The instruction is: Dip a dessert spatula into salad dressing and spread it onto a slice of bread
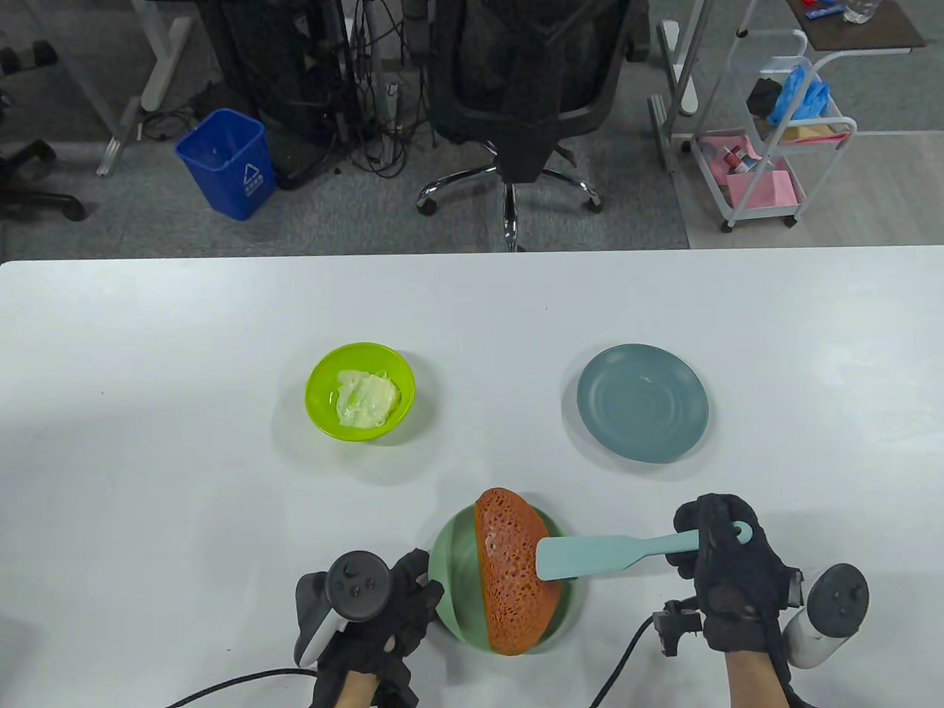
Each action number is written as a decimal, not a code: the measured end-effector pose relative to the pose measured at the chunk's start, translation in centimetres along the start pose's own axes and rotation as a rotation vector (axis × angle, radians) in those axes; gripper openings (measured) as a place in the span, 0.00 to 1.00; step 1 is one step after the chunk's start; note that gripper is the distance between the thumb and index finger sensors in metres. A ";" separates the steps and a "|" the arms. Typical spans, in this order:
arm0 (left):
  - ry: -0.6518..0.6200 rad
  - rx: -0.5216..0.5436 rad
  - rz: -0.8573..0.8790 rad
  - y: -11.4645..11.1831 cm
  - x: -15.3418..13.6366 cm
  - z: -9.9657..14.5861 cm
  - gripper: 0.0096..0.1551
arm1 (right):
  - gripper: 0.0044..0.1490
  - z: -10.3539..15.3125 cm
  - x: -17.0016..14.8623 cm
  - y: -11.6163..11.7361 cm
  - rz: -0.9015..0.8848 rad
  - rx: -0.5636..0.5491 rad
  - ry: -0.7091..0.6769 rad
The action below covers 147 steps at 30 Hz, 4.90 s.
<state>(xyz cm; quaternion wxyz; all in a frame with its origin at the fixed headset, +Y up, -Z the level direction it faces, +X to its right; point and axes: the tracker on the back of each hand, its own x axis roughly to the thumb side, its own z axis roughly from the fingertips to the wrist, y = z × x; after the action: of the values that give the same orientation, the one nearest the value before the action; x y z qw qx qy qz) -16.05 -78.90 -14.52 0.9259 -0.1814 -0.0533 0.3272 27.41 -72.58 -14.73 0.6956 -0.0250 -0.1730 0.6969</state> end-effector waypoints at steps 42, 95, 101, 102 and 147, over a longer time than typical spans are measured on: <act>-0.002 -0.001 0.001 0.0 0.0 0.0 0.34 | 0.22 0.7 -0.4 3.3 0.006 0.119 0.025; -0.004 0.003 -0.003 0.0 0.0 0.0 0.34 | 0.23 1.0 0.7 3.7 0.047 0.200 0.025; -0.005 0.007 -0.010 -0.1 0.0 0.0 0.34 | 0.22 0.7 1.2 2.4 0.079 0.136 -0.002; -0.005 0.007 -0.009 -0.1 0.0 0.0 0.34 | 0.22 0.7 1.3 2.1 0.075 0.121 -0.002; -0.004 0.003 -0.005 -0.1 0.0 0.0 0.33 | 0.23 2.0 0.3 5.0 0.135 0.100 -0.081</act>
<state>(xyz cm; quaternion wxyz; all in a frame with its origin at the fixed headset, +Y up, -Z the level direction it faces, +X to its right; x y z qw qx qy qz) -15.99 -78.92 -14.51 0.9269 -0.1791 -0.0551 0.3253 22.08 -72.54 -14.14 0.6400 0.0264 -0.1639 0.7503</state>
